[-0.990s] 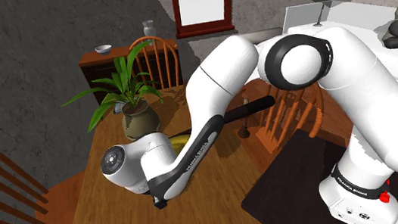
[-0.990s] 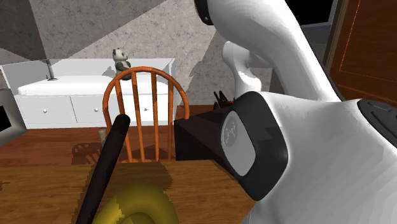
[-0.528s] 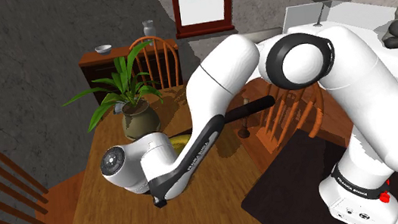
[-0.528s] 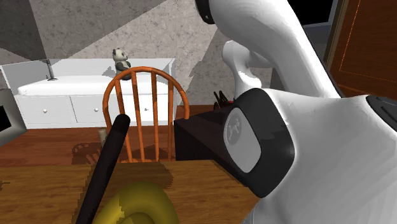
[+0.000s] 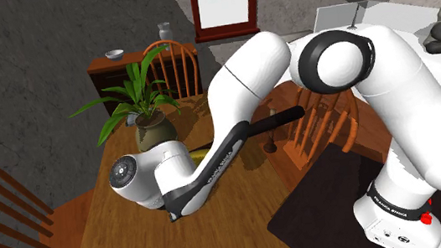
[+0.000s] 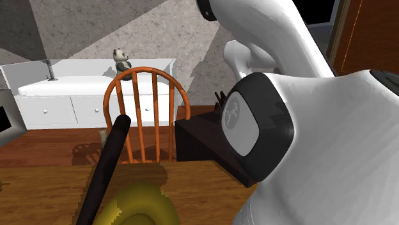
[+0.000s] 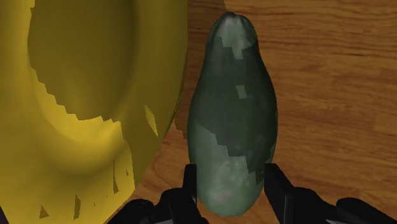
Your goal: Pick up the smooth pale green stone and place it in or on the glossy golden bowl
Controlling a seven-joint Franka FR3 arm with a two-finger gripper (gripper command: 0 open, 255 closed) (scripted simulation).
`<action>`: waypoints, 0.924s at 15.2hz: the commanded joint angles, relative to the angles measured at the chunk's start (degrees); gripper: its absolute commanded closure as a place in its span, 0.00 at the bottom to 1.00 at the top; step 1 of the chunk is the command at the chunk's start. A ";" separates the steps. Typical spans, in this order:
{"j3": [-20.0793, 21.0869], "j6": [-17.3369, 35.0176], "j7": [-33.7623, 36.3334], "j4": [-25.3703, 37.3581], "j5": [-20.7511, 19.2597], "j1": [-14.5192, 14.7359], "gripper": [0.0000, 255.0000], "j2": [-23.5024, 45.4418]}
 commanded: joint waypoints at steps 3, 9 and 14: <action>1.48 -2.12 -0.79 -0.65 2.59 -0.79 1.00 -0.79; 6.68 21.97 -6.90 -17.80 3.82 -15.57 0.00 -8.67; 4.81 23.55 -5.39 -16.31 1.21 -14.32 0.00 -5.29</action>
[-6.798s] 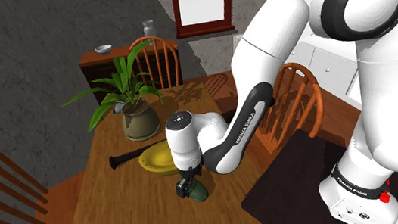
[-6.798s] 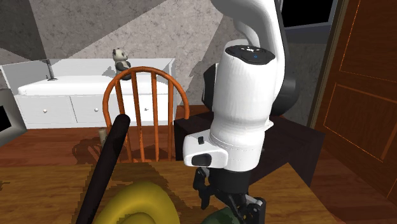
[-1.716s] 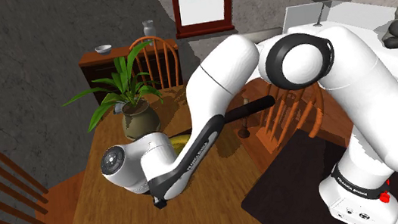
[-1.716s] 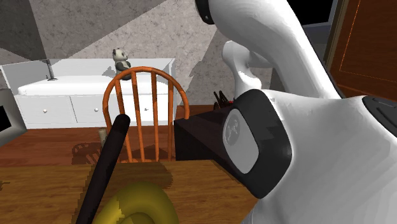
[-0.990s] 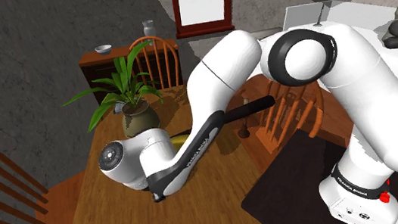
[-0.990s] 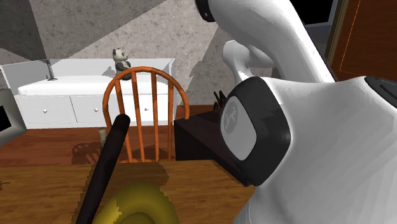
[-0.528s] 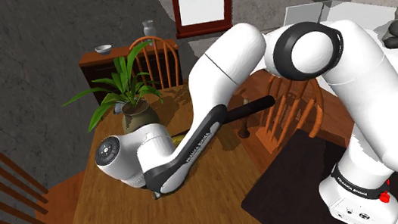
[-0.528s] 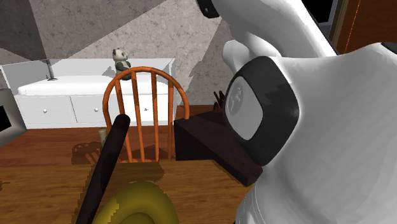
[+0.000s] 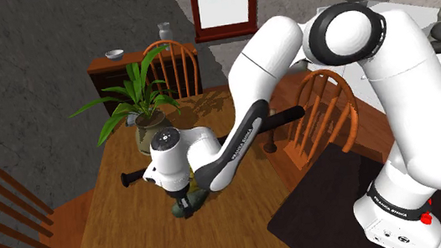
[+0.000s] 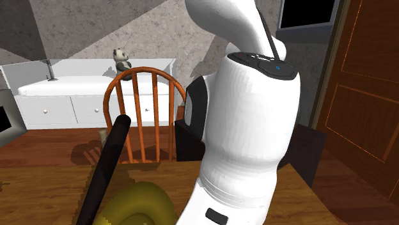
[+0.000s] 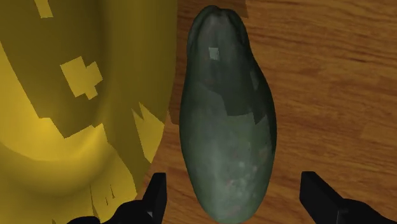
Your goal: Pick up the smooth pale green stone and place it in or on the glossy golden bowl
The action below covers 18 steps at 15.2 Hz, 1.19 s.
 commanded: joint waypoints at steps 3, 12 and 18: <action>-1.61 1.61 0.69 0.88 -1.60 0.59 0.00 2.41; -1.58 1.69 1.00 0.67 -1.76 0.67 1.00 2.36; -1.79 2.04 1.56 0.38 -2.09 0.97 1.00 2.43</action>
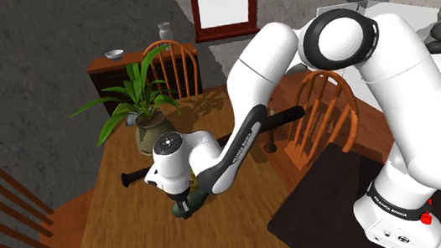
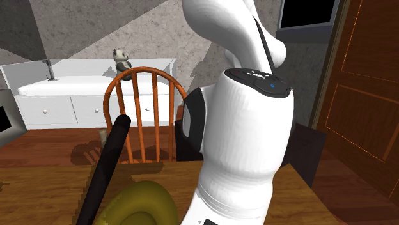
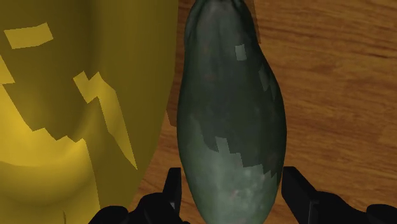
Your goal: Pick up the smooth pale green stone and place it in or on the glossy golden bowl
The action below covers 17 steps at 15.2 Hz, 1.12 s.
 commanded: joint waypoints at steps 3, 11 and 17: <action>0.37 -1.06 -1.04 0.08 0.81 -0.62 1.00 -0.09; 3.78 -4.23 -3.81 -1.22 4.62 -3.15 1.00 -4.73; 6.28 -6.77 -6.00 -1.66 7.65 -4.99 1.00 -8.05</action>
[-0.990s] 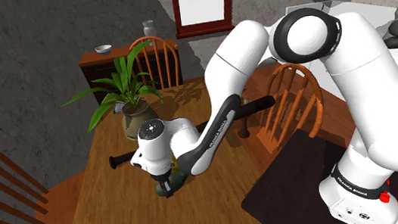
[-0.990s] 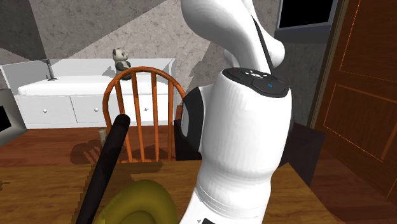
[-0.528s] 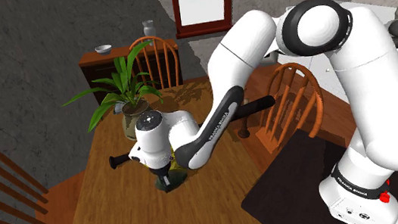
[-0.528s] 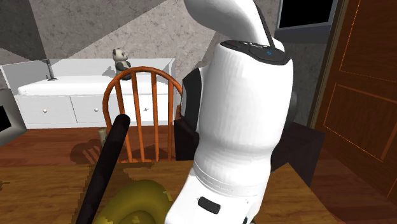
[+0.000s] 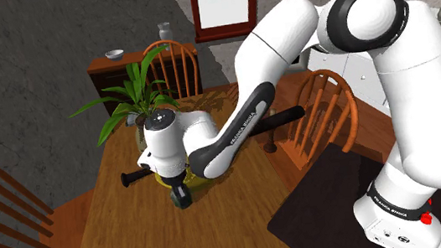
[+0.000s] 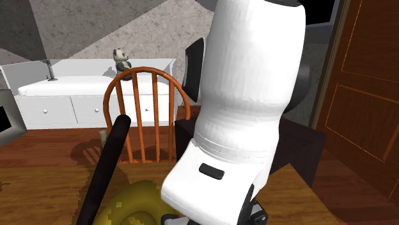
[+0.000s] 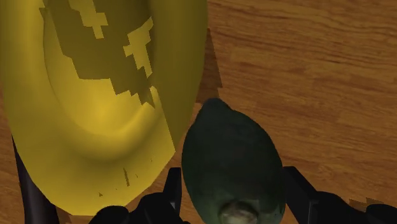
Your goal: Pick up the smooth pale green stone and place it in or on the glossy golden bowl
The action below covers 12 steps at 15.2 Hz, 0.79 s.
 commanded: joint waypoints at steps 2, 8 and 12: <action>1.24 -1.25 -1.14 -0.21 1.56 -1.00 1.00 -1.73; 3.57 -4.00 -3.38 -0.04 4.68 -2.70 1.00 -4.85; 5.01 -5.93 -4.88 0.34 6.76 -3.76 1.00 -6.83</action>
